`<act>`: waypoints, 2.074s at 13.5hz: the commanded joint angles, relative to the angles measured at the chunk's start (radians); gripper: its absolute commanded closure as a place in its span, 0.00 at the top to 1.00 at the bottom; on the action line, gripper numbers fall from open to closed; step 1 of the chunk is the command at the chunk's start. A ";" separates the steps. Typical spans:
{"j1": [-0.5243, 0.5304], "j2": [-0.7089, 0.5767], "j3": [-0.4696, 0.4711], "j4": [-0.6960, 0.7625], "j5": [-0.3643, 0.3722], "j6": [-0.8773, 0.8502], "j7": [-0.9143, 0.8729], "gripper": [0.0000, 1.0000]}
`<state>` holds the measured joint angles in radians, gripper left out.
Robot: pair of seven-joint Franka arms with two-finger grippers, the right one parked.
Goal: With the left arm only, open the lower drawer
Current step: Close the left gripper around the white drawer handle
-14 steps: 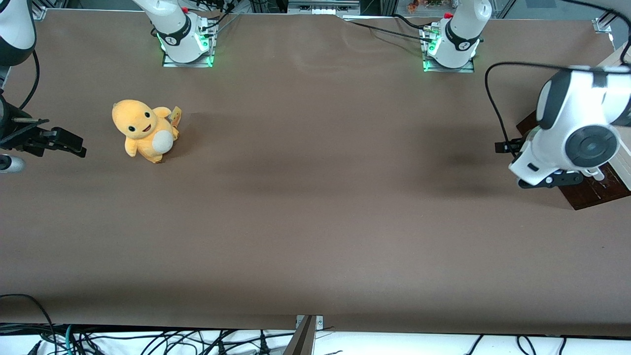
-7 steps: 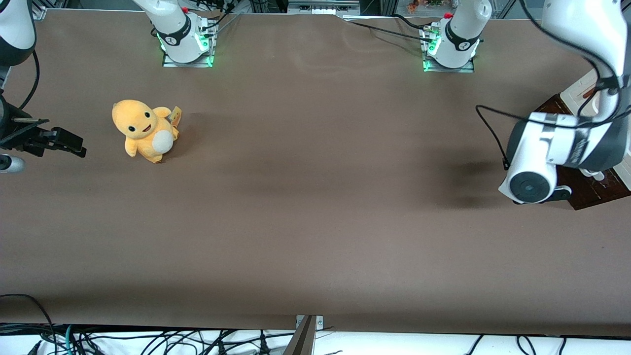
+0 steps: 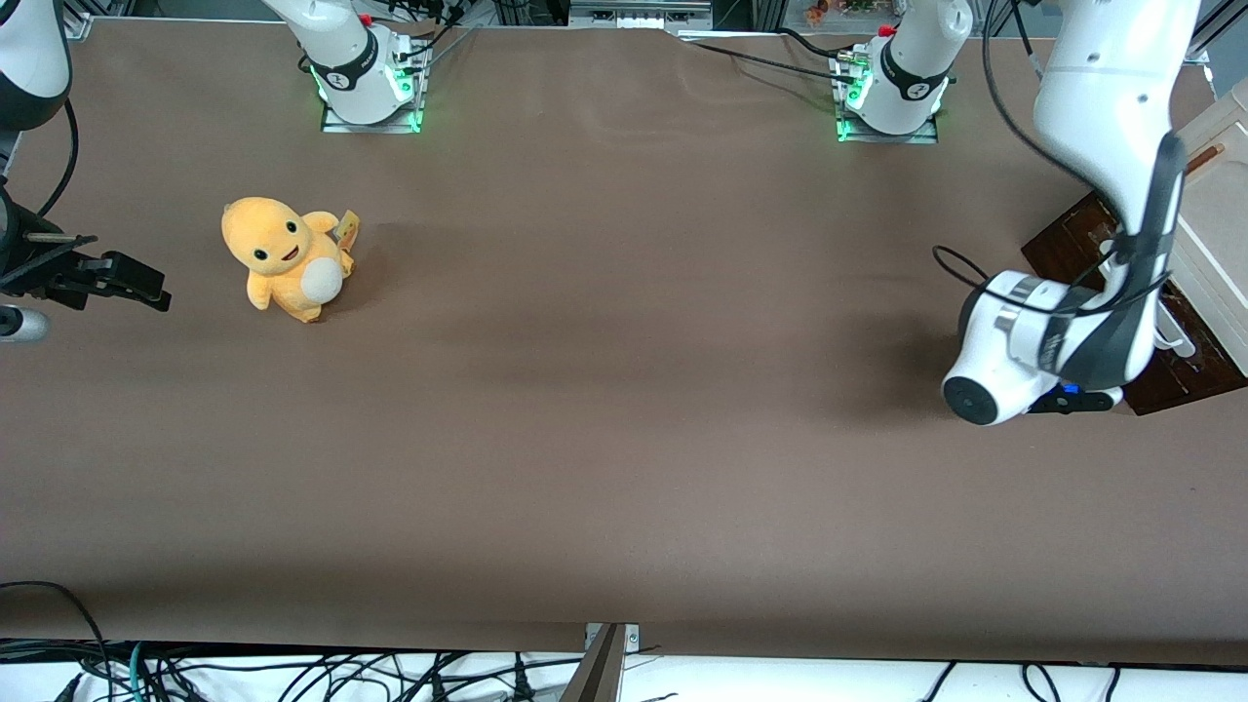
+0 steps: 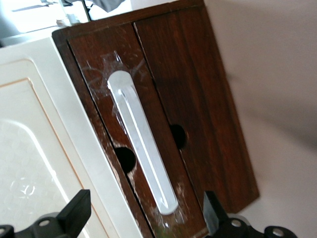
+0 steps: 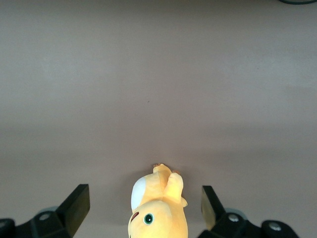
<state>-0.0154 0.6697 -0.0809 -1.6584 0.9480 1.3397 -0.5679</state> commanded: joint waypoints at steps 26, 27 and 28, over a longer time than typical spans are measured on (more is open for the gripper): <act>0.034 0.165 0.049 0.028 0.275 -0.020 -0.127 0.12; 0.032 0.166 0.047 0.028 0.272 -0.020 -0.125 0.12; 0.032 0.166 0.046 0.029 0.272 -0.020 -0.122 0.12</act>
<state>0.0246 0.8234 -0.0292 -1.6541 1.1975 1.3324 -0.7270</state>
